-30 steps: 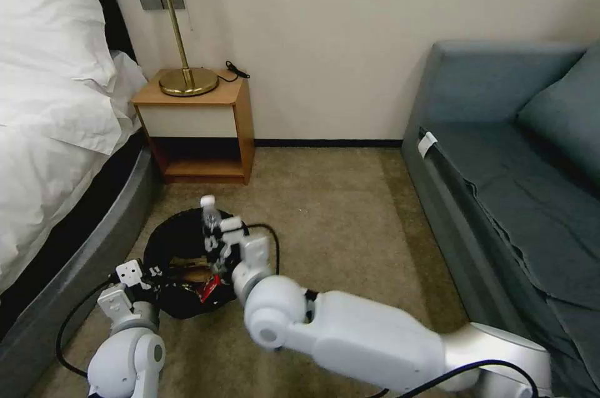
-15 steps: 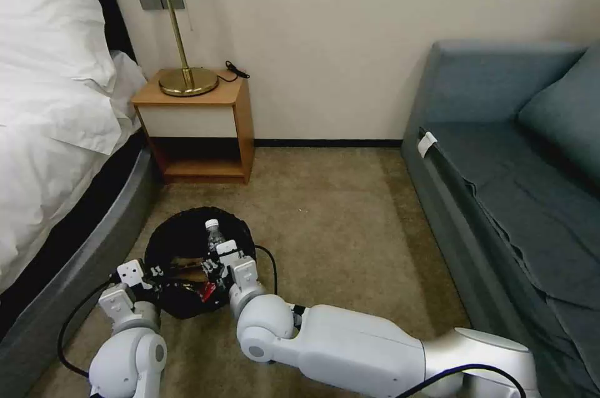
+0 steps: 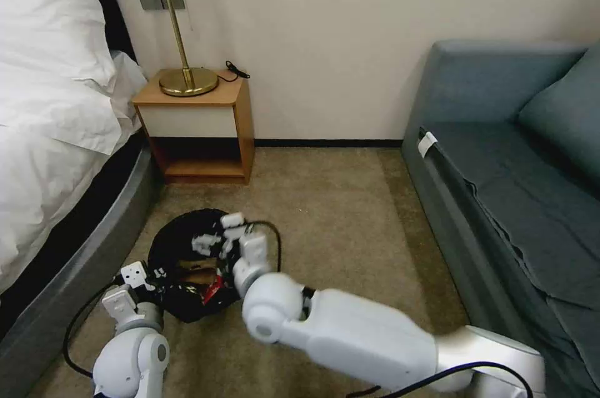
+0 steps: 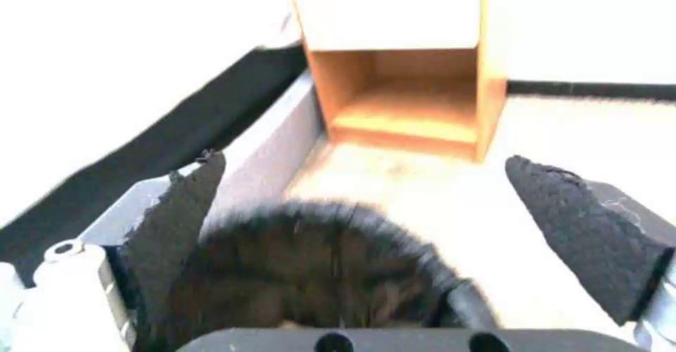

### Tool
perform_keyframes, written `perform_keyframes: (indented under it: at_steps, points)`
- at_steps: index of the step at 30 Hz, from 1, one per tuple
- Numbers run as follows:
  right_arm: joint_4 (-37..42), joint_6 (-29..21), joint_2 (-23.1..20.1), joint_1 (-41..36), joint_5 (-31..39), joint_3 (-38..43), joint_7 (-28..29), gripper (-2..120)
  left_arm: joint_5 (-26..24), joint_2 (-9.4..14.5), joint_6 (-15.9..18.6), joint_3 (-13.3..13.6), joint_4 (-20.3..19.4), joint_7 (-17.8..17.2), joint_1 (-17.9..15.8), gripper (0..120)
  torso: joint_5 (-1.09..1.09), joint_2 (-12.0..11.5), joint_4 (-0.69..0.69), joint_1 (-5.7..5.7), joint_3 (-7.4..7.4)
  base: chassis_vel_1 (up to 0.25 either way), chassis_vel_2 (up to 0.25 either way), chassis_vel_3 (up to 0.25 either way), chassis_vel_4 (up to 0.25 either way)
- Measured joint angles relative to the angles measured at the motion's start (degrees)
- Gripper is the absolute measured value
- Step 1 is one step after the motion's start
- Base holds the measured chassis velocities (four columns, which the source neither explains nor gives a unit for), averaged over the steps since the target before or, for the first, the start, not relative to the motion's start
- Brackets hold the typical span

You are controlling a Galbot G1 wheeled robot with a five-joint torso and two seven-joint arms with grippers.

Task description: Pick up the trash bin, then pick up the garbage on the floor and place it into the trash bin.

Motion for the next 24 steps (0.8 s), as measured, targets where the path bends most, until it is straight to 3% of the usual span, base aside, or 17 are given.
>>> perform_keyframes:
  at_steps: [1, 4, 5, 7, 8, 11, 24]
  points:
    - [0.0, 0.0, 0.0, 0.0, 0.0, 0.0, 0.0, 100, 0.0, 0.0, 0.0, 0.0, 0.0, 0.0, 0.0, 3, 0.00, 0.0, 0.00, 0.00, 0.00, 0.000, 0.000, 0.000, 0.000]
    - [2.4, -0.2, -2.2, -0.2, 0.0, 1.9, 0.0, 100, -7.2, 0.2, 3.1, 0.2, -0.1, -4.5, -0.4, 3, 0.00, 0.0, 0.00, 0.00, 0.00, 0.000, 0.000, 0.000, 0.000]
    - [2.4, -0.2, -2.2, -0.2, 0.0, 1.9, 0.0, 100, -7.2, 0.2, 3.1, 0.2, -0.1, -4.5, -0.4, 3, 0.00, 0.0, 0.00, 0.00, 0.00, 0.000, 0.000, 0.000, 0.000]
    - [2.9, -0.2, -3.0, -1.1, -0.3, 3.0, -0.1, 100, -12.3, 0.5, 5.1, -0.1, 0.0, -7.9, -0.8, 3, 0.00, 0.0, -0.01, 0.00, 0.00, 0.000, 0.000, 0.000, 0.000]
    - [2.9, -0.2, -3.0, -1.1, -0.3, 3.0, -0.1, 100, -12.3, 0.5, 5.1, -0.1, 0.0, -7.9, -0.8, 3, 0.00, 0.0, -0.01, 0.00, 0.00, 0.000, 0.000, 0.000, 0.000]
    - [3.0, -0.2, -3.3, -2.2, -0.9, 3.9, -0.4, 100, -18.4, 0.9, 7.0, -0.5, 0.9, -11.5, -1.4, 3, -0.01, 0.0, -0.01, 0.00, 0.00, 0.000, 0.000, 0.000, 0.000]
    - [2.6, 0.1, -3.9, -3.8, -1.7, 4.2, -0.7, 100, -19.9, 1.2, 7.5, -0.8, 3.3, -13.2, -2.2, 3, 0.00, 0.0, 0.00, 0.00, 0.00, 0.000, 0.000, 0.000, 0.000]
